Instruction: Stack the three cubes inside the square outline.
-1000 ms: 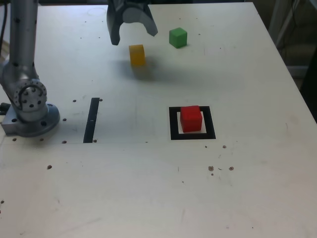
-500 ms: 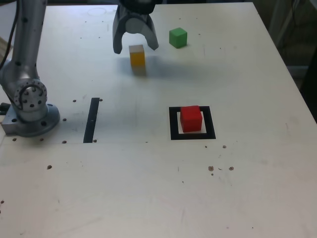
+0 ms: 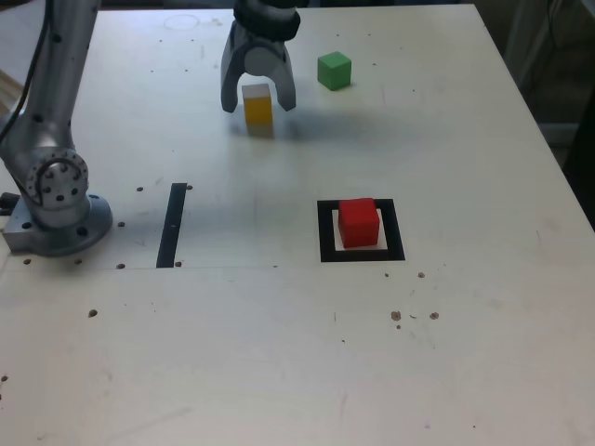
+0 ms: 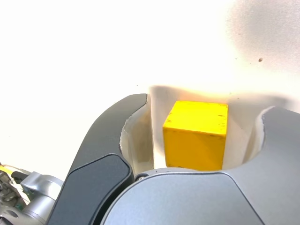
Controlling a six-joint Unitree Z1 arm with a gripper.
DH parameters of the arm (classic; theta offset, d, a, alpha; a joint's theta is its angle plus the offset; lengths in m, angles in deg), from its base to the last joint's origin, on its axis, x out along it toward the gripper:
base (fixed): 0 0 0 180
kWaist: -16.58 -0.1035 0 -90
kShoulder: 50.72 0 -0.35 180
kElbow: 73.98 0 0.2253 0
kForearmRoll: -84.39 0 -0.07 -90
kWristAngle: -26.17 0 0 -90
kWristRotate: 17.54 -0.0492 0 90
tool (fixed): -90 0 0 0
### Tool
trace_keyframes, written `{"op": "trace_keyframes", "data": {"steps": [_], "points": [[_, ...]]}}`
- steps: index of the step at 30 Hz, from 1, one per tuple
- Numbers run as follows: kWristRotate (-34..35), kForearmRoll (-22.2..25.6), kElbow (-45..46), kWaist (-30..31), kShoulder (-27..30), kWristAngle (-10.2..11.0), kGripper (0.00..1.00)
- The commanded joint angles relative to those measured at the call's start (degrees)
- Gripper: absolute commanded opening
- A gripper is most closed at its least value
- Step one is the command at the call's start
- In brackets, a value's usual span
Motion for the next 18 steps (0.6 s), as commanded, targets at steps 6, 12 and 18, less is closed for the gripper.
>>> {"op": "trace_keyframes", "data": {"steps": [6, 12, 18], "points": [[-0.1, -0.7, 0.1, 0.0, -0.3, -0.7, 0.55], [0.2, -0.5, 0.2, 0.0, -0.5, -1.2, 0.41], [1.1, 0.3, -0.5, 0.5, -0.8, -0.9, 0.28]]}}
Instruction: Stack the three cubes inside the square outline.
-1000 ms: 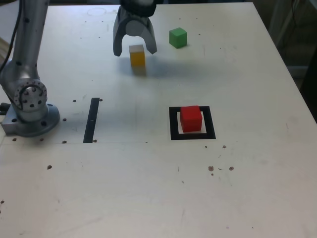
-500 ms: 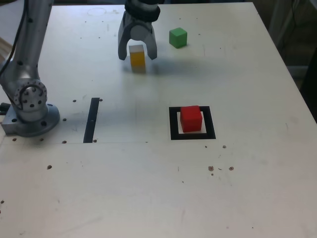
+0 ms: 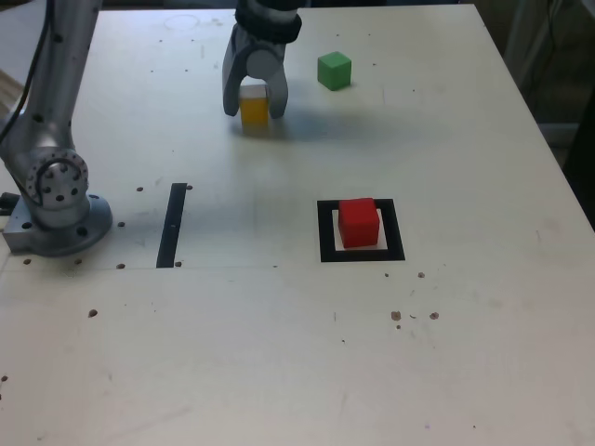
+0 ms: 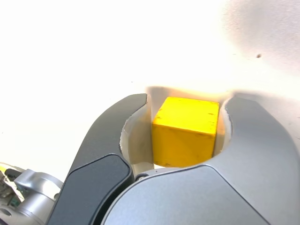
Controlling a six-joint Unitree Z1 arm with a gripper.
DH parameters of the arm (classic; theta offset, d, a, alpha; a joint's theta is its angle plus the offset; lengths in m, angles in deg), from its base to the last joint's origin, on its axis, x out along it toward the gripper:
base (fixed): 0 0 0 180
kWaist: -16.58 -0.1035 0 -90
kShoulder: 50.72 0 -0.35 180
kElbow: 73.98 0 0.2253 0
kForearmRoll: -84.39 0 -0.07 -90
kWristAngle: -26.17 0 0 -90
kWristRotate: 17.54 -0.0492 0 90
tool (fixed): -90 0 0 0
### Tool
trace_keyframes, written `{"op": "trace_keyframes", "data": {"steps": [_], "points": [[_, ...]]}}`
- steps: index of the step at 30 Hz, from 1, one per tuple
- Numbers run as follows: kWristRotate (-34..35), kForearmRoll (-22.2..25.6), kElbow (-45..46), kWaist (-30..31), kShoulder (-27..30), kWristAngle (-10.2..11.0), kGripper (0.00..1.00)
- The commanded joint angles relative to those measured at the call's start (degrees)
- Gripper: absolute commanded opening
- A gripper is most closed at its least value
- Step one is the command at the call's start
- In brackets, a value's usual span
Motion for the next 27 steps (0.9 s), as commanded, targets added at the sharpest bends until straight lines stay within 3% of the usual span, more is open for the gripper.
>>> {"op": "trace_keyframes", "data": {"steps": [1, 9, 19, 23, 27], "points": [[0.1, 0.3, -0.6, 0.5, -0.2, 0.1, 0.26], [2.7, 5.3, -2.8, 4.0, 3.2, 0.3, 0.21], [11.2, 14.0, -7.9, 18.5, 7.2, 0.1, 0.21], [13.3, 15.3, -9.6, 23.3, 7.8, -1.0, 0.21], [16.3, 17.2, -12.3, 29.5, 7.6, -4.1, 0.21]]}}
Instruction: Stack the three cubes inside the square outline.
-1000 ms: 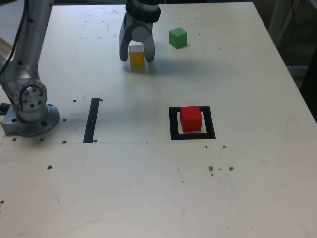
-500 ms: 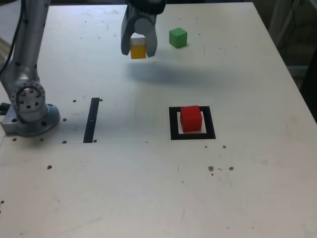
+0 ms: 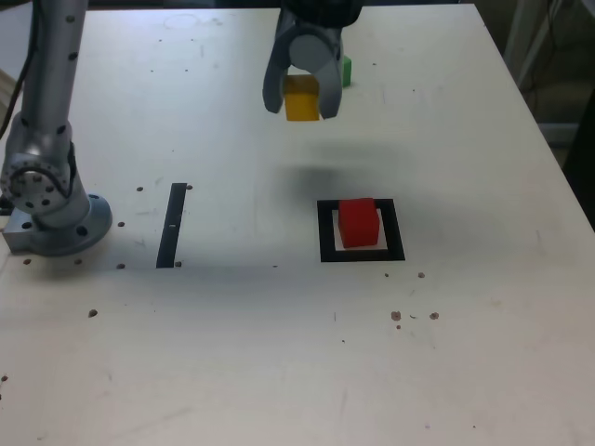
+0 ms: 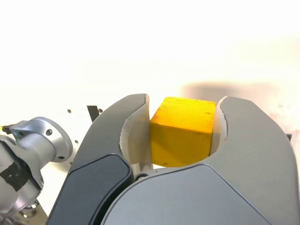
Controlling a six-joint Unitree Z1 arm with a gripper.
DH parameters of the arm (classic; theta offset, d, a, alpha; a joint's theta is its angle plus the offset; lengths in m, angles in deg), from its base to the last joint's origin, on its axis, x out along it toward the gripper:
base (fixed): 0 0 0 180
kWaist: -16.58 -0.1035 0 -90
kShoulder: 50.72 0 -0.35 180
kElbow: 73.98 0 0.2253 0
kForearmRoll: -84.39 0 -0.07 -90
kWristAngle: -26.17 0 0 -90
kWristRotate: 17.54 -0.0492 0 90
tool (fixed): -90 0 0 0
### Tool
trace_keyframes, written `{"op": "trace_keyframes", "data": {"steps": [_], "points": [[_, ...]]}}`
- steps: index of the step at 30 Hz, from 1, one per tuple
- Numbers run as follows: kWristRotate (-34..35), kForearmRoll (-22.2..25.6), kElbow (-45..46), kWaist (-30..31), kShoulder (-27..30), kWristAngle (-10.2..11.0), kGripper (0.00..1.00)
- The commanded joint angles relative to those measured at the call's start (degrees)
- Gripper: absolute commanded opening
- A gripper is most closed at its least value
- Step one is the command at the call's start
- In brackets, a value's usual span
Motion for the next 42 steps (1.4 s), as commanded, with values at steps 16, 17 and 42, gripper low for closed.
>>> {"op": "trace_keyframes", "data": {"steps": [16, 17, 42], "points": [[15.8, 5.4, -6.8, 14.2, -2.8, -5.2, 0.21], [16.5, 5.4, -7.1, 14.5, -3.2, -5.3, 0.21], [23.0, 5.6, -14.0, 17.7, -13.2, -8.1, 0.22]]}}
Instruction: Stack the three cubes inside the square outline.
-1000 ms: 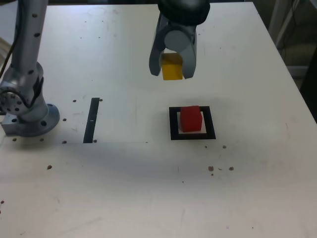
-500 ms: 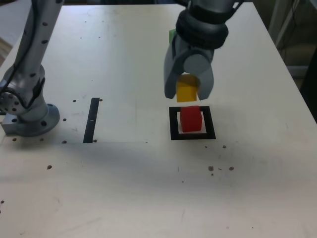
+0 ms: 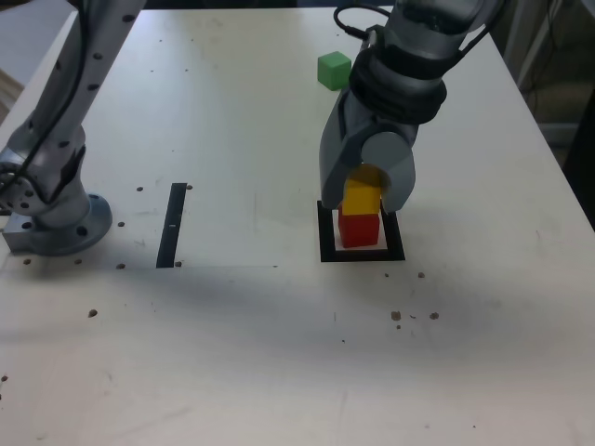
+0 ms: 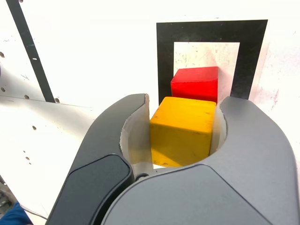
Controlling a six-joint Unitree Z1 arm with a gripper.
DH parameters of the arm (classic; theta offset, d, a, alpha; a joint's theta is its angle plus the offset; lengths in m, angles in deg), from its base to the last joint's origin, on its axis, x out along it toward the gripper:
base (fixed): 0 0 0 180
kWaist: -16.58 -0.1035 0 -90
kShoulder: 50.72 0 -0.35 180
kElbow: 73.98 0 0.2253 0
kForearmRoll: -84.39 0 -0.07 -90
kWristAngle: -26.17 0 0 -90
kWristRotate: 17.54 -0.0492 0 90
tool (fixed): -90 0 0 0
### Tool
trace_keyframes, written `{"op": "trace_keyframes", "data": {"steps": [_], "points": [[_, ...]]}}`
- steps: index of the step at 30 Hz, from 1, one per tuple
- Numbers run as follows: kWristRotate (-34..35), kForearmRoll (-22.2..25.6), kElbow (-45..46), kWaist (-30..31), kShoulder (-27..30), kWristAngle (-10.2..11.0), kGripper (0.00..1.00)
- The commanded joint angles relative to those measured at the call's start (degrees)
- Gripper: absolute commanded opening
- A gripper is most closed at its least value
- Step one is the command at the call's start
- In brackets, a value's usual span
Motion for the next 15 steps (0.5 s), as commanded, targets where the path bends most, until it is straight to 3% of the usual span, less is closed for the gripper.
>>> {"op": "trace_keyframes", "data": {"steps": [1, 11, 15], "points": [[-0.2, 0.2, -0.1, -0.2, -0.5, 0.1, 0.22], [-1.4, -0.1, 0.4, -0.9, -0.8, 0.2, 0.33], [-1.5, -0.1, 0.7, -1.1, -0.8, 0.0, 0.49]]}}
